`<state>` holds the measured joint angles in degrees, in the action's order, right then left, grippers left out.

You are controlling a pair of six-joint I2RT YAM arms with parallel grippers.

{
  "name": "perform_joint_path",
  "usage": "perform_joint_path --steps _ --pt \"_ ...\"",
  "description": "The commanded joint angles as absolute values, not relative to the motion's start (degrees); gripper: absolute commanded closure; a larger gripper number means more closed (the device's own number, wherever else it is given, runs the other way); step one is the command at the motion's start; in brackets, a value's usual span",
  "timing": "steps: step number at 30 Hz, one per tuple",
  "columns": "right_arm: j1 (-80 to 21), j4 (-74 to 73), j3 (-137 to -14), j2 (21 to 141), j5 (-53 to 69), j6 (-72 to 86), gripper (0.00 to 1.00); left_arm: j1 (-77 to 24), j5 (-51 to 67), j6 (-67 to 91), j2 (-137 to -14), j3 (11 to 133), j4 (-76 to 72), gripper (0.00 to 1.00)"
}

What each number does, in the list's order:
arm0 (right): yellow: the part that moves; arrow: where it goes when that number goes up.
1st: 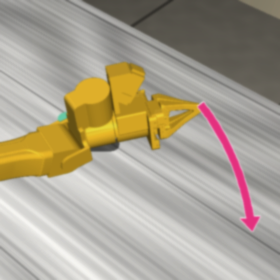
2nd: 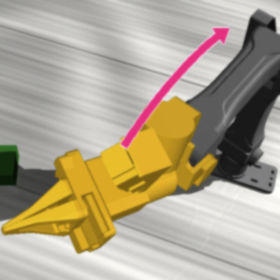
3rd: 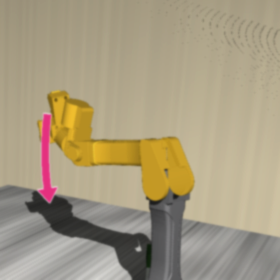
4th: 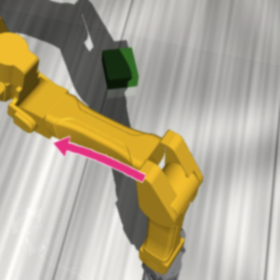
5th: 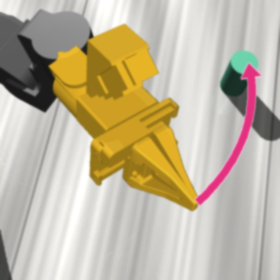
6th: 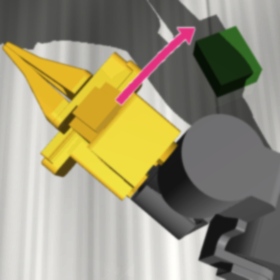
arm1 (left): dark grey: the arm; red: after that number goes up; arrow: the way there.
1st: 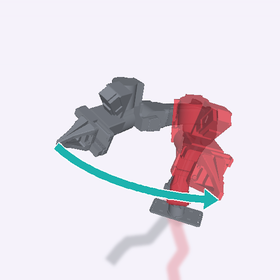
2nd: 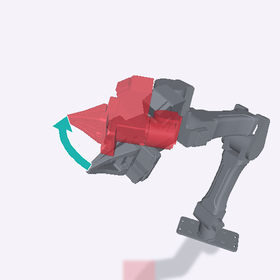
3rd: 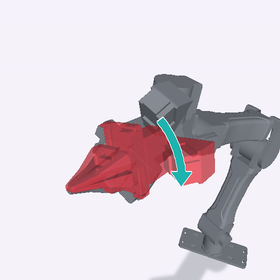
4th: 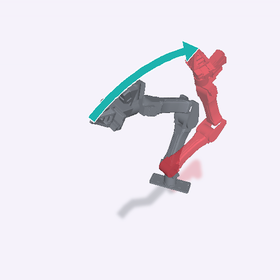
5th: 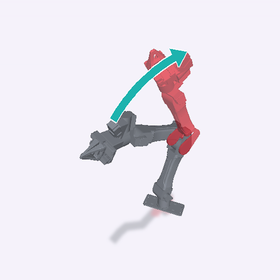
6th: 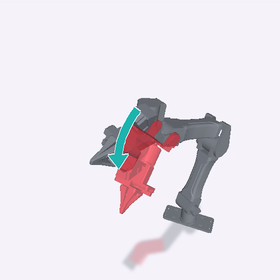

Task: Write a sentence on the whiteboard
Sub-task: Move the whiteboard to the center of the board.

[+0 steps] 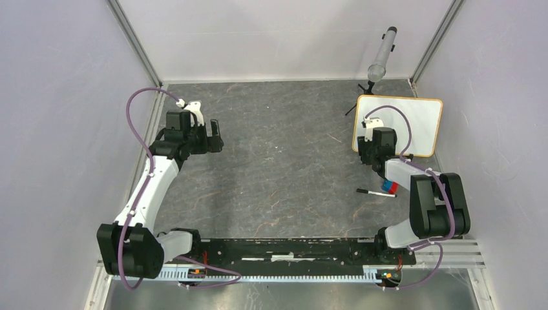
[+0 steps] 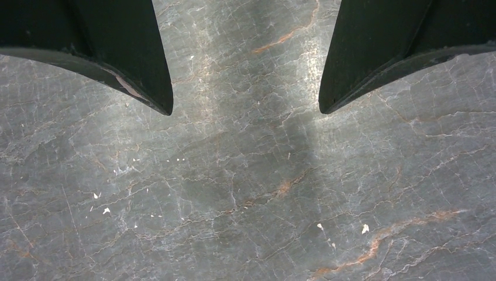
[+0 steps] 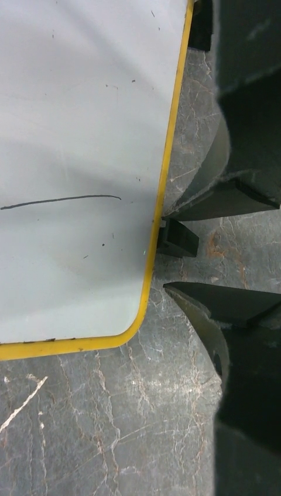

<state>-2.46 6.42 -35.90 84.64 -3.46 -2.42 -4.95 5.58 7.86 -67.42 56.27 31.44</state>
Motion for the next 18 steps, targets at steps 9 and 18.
perform_joint_path --steps 9,18 --pt "-2.4 7.7 -38.2 85.8 -1.2 -4.8 0.86 -5.0 5.0 9.7 -66.2 56.5 29.6 0.00" --pt "-4.6 6.3 -35.3 82.3 5.1 -2.5 1.00 -5.0 4.0 10.4 -67.2 57.6 30.9 0.00"
